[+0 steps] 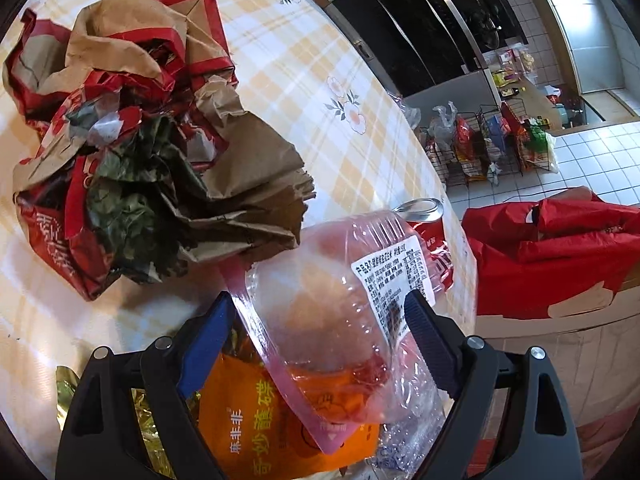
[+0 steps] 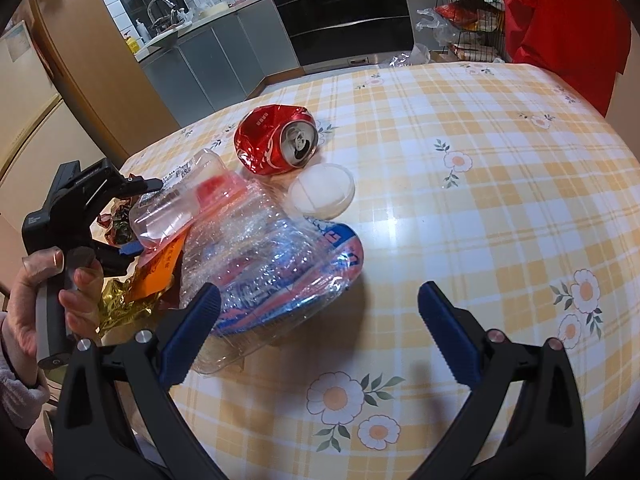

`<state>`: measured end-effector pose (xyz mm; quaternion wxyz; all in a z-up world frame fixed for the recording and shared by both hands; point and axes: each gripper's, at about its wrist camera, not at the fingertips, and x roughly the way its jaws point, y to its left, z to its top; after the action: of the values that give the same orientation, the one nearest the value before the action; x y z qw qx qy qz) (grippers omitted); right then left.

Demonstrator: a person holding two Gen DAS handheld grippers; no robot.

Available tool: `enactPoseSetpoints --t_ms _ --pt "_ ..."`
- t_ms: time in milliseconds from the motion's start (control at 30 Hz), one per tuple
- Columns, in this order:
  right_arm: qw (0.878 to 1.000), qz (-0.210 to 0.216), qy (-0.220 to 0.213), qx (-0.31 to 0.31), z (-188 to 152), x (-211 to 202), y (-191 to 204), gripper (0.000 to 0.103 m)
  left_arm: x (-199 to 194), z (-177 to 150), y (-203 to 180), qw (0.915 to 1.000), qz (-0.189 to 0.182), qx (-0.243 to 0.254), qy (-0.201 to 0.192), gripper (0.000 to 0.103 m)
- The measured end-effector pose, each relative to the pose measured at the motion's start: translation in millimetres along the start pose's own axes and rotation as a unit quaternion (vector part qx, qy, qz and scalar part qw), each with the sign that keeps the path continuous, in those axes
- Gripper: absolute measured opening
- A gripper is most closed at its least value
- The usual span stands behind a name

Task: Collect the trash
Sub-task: 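Grasp the clear pink-edged plastic clamshell with the left tool and lift it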

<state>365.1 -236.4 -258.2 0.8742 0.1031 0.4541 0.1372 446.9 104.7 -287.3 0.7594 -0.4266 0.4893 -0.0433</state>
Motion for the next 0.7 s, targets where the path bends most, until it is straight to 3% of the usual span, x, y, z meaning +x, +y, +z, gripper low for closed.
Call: enactPoseSetpoints --t_ms 200,367,700 --pt "1.0 0.004 -0.004 0.005 -1.1 -6.7 -1.3 0.097 -12.6 -11.4 -15.1 0.9986 0.012 0.051 -0.009 0.069" --pt "1.0 0.007 -0.009 0.009 -3.2 -14.3 -1.3 0.097 -27.9 -21.2 -31.8 0.9967 -0.006 0.081 -0.008 0.061" --pt "1.0 0.004 -0.016 -0.005 -8.0 -32.8 1.7 0.097 -58.9 -47.3 -65.8 0.9899 -0.036 0.135 -0.024 0.058"
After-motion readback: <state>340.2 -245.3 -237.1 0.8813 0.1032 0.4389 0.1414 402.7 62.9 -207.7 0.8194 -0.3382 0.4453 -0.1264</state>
